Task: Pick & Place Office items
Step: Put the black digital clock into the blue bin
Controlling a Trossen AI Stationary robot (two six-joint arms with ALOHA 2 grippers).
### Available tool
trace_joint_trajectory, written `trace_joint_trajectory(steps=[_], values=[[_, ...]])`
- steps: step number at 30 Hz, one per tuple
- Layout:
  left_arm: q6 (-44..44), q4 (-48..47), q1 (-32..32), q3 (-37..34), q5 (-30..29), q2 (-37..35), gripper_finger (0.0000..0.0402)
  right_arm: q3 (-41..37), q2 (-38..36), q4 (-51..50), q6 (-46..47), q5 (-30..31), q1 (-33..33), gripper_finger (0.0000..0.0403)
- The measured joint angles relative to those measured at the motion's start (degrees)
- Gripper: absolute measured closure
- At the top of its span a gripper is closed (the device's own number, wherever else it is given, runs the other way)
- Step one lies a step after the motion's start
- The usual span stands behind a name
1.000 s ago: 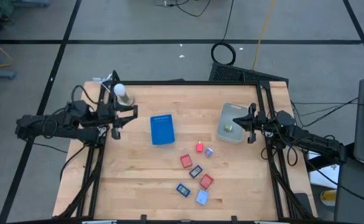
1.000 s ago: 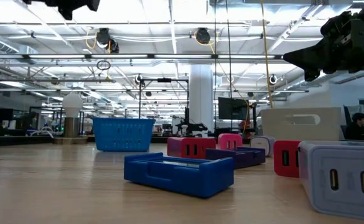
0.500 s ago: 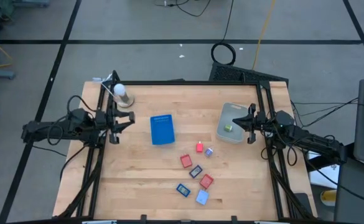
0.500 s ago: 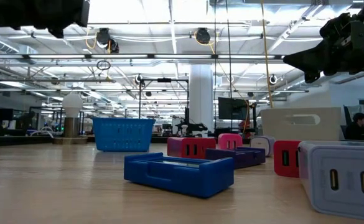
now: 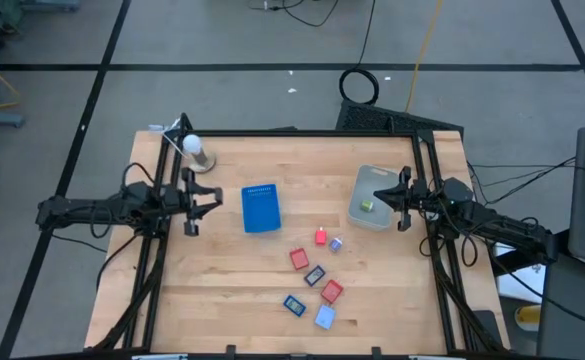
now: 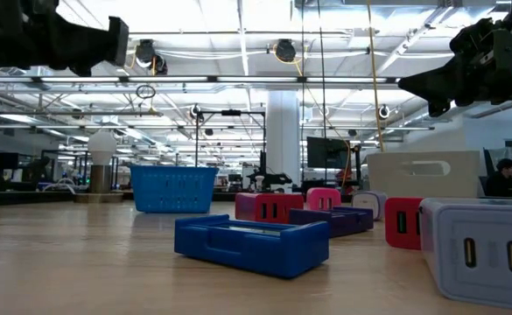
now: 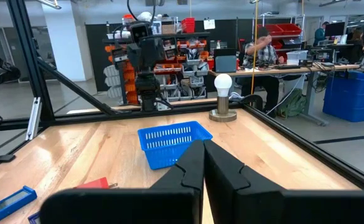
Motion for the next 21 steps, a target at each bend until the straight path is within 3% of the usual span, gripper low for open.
trace_joint_trajectory(steps=[15, 21], values=[[0.8, 5.0, 0.0, -2.5, -0.3, 0.0, 0.0268, 0.0, 0.0, 0.0, 0.0, 0.0, 0.0, 0.0403], [-1.1, 8.4, 0.0, 4.5, -3.8, 1.7, 0.0268, 0.0, 0.0, 0.0, 0.0, 0.0, 0.0, 0.0403]])
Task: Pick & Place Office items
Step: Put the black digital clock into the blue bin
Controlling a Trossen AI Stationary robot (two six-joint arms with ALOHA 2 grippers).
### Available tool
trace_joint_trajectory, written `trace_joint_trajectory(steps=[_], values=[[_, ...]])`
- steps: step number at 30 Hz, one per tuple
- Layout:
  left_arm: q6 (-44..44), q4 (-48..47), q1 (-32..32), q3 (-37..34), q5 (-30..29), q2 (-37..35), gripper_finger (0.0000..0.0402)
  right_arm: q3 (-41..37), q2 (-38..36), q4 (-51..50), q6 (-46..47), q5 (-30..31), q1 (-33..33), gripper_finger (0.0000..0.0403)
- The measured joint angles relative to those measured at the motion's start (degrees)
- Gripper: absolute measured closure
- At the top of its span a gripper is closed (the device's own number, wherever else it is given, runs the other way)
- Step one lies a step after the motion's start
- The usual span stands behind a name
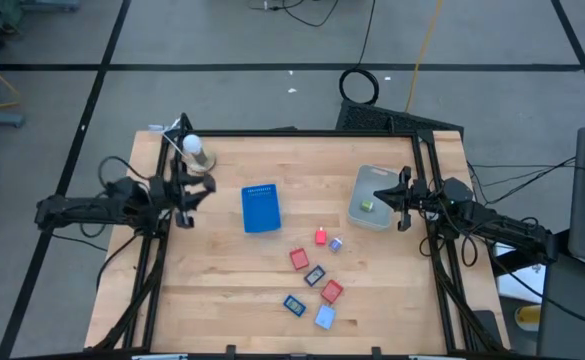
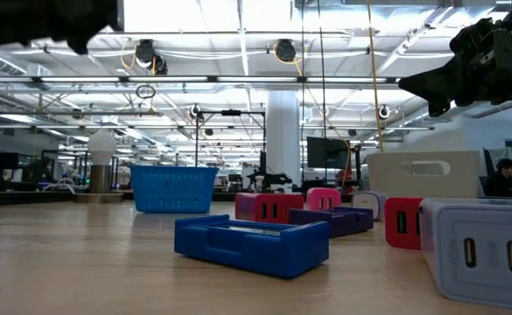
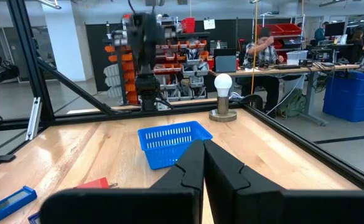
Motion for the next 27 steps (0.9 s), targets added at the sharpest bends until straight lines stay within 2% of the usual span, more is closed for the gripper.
trace_joint_trajectory(steps=[5, 10, 14, 19, 27], values=[[-3.9, -10.7, 0.0, 12.8, -5.3, 8.4, 0.0268, 0.0, 0.0, 0.0, 0.0, 0.0, 0.0, 0.0403], [-7.7, -27.5, 0.1, 27.7, -8.8, 23.0, 0.0268, 0.0, 0.0, 0.0, 0.1, 0.0, 0.0, 0.0403], [-9.2, -37.6, 1.7, 37.4, -9.6, 35.2, 0.0268, 0.0, 0.0, -0.9, 0.8, 0.0, 0.0, 0.0403], [-10.6, -46.9, 5.4, 45.7, -5.9, 48.6, 0.0268, 0.0, 0.0, -2.4, 1.0, 0.0, 0.0, 0.0403], [-8.9, -55.9, 12.0, 51.2, 3.5, 65.0, 0.0268, 0.0, 0.0, -2.5, 1.0, 0.0, 0.0, 0.0403]])
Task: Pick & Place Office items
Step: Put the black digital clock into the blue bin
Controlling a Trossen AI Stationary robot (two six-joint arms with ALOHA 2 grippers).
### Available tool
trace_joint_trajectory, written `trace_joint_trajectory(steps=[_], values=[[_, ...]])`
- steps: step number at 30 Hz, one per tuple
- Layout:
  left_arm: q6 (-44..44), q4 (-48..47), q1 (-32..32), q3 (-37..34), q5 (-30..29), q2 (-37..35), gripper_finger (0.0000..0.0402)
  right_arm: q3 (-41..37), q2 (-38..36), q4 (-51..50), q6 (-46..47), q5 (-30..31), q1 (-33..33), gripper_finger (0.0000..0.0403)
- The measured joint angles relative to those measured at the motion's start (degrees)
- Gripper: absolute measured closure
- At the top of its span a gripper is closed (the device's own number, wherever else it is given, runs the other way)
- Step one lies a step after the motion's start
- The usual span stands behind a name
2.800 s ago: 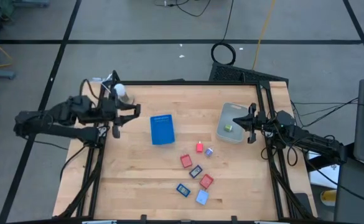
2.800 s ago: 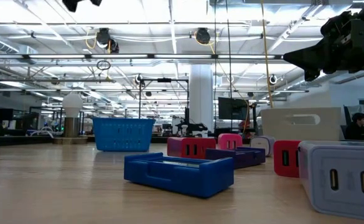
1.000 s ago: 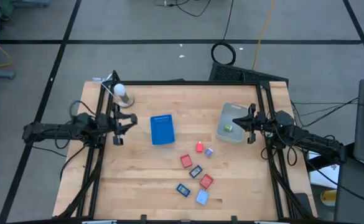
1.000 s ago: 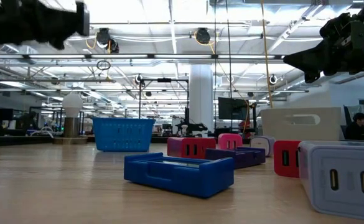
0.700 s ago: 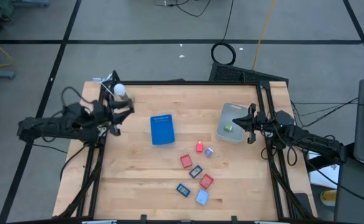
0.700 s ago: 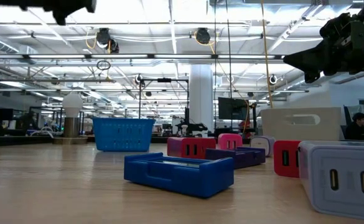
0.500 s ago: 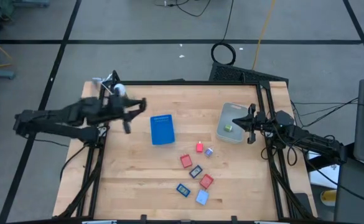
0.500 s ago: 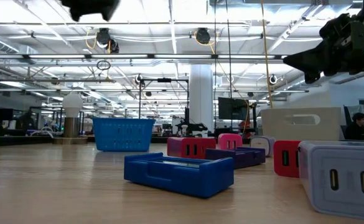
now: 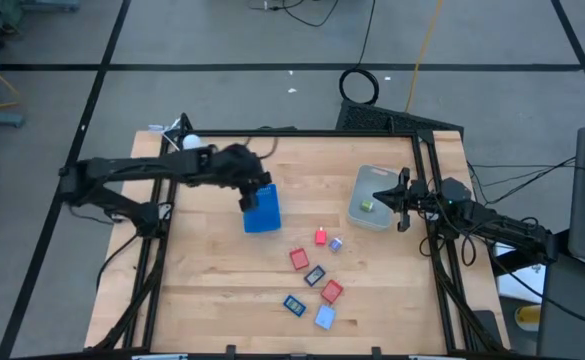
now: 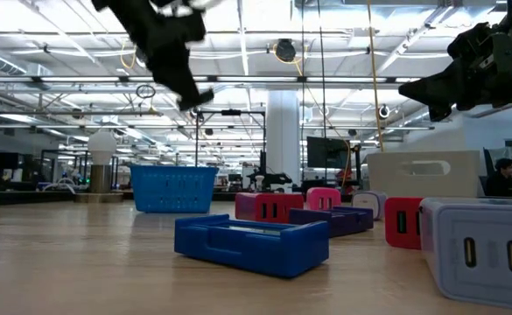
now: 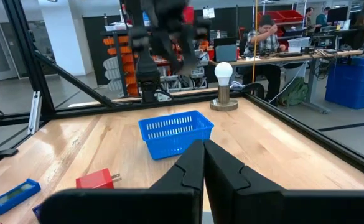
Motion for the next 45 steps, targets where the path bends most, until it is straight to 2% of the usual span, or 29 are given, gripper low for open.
trace_joint_trajectory(steps=[4, 7, 23, 39, 41, 45], values=[[1.8, -2.1, 1.7, 0.1, 5.7, 5.7, 0.0268, 0.0, 0.0, 0.0, 0.0, 0.0, 0.0, 0.0403], [3.1, -3.3, 1.9, 0.1, 7.6, 8.8, 0.0268, 0.0, 0.0, 0.0, 0.0, 0.0, 0.0, 0.0403], [5.9, -3.3, 3.6, 0.1, 5.3, 22.2, 0.0268, 0.0, 0.0, 0.0, -0.2, 0.0, 0.0, 0.0403], [6.1, -2.0, 3.6, 0.2, 4.5, 26.2, 0.0267, 0.0, 0.0, -0.3, -0.1, 0.0, 0.0, 0.0403], [6.1, -2.1, 3.6, 0.2, 4.6, 26.2, 0.0252, 0.0, 0.0, -0.3, 0.0, 0.0, 0.0, 0.0403], [5.9, -3.3, 3.3, 0.4, 4.7, 25.9, 0.0192, 0.0, 0.0, -0.3, -0.1, 0.1, 0.0, 0.0403]])
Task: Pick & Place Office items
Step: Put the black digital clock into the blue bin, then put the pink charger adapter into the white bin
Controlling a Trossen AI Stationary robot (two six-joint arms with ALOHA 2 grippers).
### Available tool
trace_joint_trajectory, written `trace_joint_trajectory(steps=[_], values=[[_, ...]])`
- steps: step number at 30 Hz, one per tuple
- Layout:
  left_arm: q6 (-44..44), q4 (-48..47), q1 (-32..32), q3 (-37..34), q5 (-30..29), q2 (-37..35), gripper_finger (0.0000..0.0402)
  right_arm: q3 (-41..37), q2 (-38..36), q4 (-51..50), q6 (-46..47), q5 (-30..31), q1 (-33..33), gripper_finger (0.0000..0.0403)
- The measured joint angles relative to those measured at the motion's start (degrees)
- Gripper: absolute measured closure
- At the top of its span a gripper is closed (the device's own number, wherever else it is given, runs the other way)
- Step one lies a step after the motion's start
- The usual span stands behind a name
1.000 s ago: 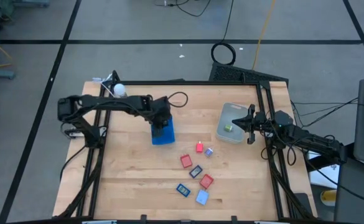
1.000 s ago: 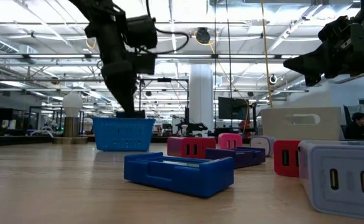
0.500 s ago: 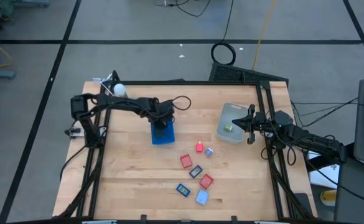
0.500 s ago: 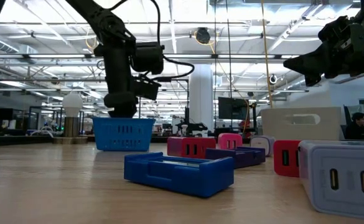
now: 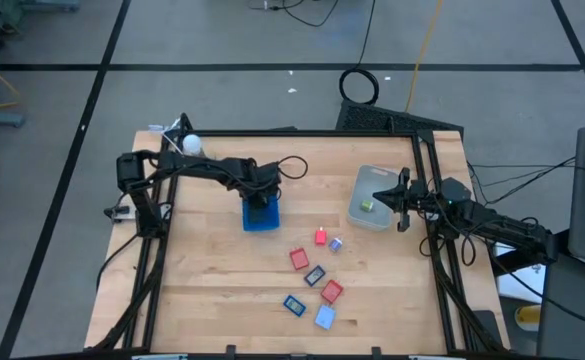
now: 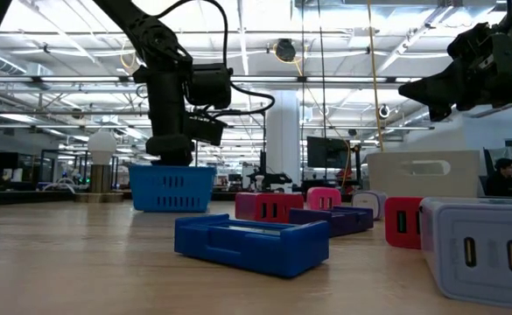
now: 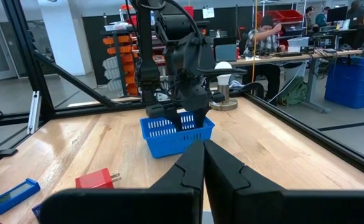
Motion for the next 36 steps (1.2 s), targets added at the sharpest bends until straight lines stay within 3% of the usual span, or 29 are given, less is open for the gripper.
trace_joint_trajectory(steps=[9, 16, 21, 28, 33, 36], values=[[-1.3, -13.6, -2.5, 9.7, -5.5, -0.8, 0.0095, 0.0, 0.0, -0.1, 0.0, 0.0, 0.0, 0.0403], [0.8, -16.7, -6.0, 16.1, -5.3, -7.6, 0.0092, 0.0, 0.1, -0.2, 0.1, 0.0, 0.0, 0.0403], [3.8, -14.2, -7.8, 16.2, -3.2, -18.0, 0.0144, 0.0, 0.3, -0.2, 0.1, 0.0, 0.0, 0.0403], [4.3, -10.1, -9.5, 13.0, 0.0, -34.1, 0.0275, 0.0, 0.3, -0.2, 0.1, 0.0, 0.0, 0.0403], [2.2, -4.6, -9.5, 6.4, -0.9, -45.3, 0.0373, 0.0, 0.3, -0.2, 0.1, 0.0, 0.0, 0.0403], [3.2, -0.4, -9.5, 0.0, 0.7, -52.6, 0.0394, 0.0, 0.3, -0.2, 0.1, 0.0, 0.0, 0.0403]])
